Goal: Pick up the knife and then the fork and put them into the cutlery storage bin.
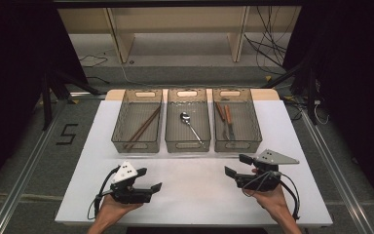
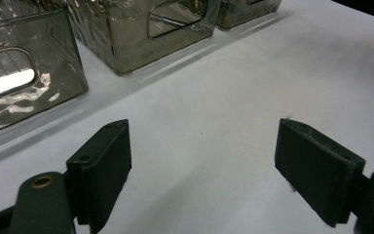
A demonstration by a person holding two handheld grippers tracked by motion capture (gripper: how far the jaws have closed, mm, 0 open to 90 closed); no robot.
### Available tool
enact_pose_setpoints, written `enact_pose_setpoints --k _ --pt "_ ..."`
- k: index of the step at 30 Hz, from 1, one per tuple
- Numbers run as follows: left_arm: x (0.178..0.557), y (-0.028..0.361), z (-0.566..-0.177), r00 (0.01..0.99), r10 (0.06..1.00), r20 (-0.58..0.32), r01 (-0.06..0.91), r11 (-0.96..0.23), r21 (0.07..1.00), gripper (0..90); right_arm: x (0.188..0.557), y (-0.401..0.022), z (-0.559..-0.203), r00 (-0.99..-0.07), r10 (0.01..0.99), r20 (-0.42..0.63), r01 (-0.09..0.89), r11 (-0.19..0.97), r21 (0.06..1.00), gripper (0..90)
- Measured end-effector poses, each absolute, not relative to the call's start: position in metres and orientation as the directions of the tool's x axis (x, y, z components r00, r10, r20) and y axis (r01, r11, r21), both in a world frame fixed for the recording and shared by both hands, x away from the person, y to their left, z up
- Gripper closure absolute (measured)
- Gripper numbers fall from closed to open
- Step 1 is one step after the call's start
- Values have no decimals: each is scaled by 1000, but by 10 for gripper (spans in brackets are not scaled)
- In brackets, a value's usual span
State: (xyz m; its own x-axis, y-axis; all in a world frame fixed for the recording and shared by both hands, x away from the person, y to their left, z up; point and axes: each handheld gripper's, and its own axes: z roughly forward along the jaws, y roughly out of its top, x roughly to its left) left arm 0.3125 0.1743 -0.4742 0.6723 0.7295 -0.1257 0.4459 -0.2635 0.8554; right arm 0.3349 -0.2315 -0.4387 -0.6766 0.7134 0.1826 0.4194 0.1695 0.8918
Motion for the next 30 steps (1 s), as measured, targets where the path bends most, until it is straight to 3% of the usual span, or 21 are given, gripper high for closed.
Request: enact_pose_setpoints --k 30 --pt "313 178 -474 674 724 -148 450 -243 860 205 312 -238 -461 -677 709 199 418 147 897 219"
